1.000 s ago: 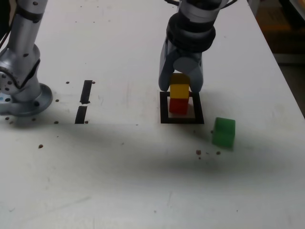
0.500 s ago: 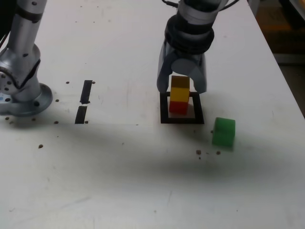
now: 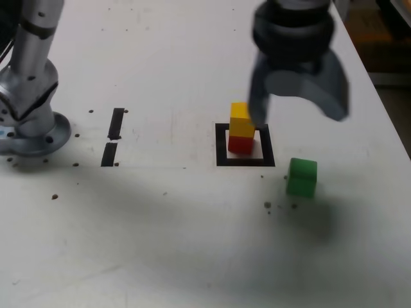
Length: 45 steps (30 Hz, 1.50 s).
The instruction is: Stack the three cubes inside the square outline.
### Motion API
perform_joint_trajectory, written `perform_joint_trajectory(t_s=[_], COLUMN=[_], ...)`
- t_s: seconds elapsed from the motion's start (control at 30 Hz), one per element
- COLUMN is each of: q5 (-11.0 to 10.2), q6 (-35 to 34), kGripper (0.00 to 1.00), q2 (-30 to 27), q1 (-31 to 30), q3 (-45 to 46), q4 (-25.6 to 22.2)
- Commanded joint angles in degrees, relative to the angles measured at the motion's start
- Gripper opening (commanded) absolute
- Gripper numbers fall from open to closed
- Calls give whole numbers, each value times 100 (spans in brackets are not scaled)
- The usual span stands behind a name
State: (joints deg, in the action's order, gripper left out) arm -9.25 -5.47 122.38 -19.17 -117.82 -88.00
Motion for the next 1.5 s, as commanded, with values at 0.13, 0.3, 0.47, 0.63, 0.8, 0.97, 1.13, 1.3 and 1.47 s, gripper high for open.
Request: perform_joint_trajectory(t_s=[0.13, 0.3, 0.47, 0.63, 0.8, 0.97, 1.13, 1.3, 1.47], q5=[136, 228, 296, 353, 369, 332, 298, 305, 141], q6=[65, 134, 195, 216, 238, 213, 174, 167, 119], kGripper=[99, 98, 91, 83, 72, 50, 34, 27, 26], q2=[622, 930, 1203, 1378, 1428, 1419, 1397, 1336, 807], q1=[-30, 9, 73, 115, 129, 132, 132, 132, 89], q3=[-223, -235, -219, -180, -194, -206, -206, -203, -183], q4=[4, 44, 69, 173, 295, 384, 436, 456, 219])
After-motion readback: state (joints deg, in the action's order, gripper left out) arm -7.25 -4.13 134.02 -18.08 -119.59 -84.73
